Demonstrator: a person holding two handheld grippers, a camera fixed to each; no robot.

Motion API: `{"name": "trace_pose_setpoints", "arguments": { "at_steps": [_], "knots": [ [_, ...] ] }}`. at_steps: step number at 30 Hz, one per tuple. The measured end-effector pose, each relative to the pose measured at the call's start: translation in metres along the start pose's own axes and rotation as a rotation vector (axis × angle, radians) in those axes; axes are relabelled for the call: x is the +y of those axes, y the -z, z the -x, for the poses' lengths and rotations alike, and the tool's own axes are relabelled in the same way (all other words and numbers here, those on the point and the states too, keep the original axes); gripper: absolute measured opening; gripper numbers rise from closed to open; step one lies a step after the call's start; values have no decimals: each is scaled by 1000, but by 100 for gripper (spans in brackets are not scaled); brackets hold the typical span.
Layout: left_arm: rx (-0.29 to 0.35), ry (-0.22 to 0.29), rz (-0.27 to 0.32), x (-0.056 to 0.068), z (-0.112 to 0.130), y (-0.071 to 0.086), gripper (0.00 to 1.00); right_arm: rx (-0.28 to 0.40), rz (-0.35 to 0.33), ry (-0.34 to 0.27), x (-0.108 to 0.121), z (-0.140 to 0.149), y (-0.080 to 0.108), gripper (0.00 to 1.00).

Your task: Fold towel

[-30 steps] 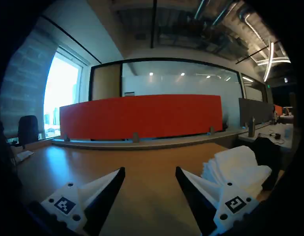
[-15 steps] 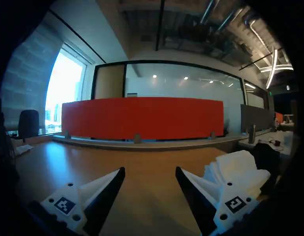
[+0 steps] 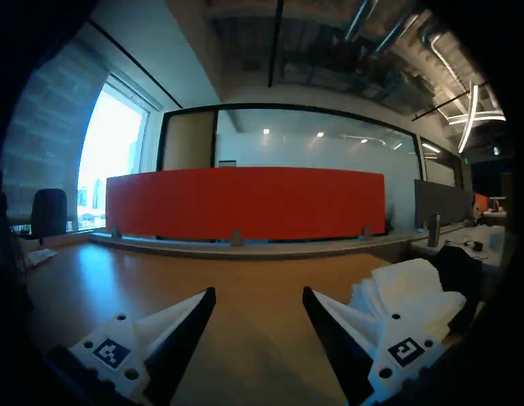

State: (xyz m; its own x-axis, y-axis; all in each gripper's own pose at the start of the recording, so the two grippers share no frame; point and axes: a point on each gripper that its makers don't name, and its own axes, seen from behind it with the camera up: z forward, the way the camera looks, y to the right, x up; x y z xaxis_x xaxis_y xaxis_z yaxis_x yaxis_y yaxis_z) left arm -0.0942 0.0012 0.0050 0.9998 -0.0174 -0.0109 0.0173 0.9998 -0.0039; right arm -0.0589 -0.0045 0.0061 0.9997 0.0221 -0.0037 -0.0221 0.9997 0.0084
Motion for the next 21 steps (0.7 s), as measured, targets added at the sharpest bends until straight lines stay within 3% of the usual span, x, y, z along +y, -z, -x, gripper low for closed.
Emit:
{"name": "trace_pose_setpoints", "arguments": {
  "at_steps": [21],
  "knots": [
    [-1,0,0,-1,-4,1,92,0,0,1,0,0,-1,99]
  ]
}}
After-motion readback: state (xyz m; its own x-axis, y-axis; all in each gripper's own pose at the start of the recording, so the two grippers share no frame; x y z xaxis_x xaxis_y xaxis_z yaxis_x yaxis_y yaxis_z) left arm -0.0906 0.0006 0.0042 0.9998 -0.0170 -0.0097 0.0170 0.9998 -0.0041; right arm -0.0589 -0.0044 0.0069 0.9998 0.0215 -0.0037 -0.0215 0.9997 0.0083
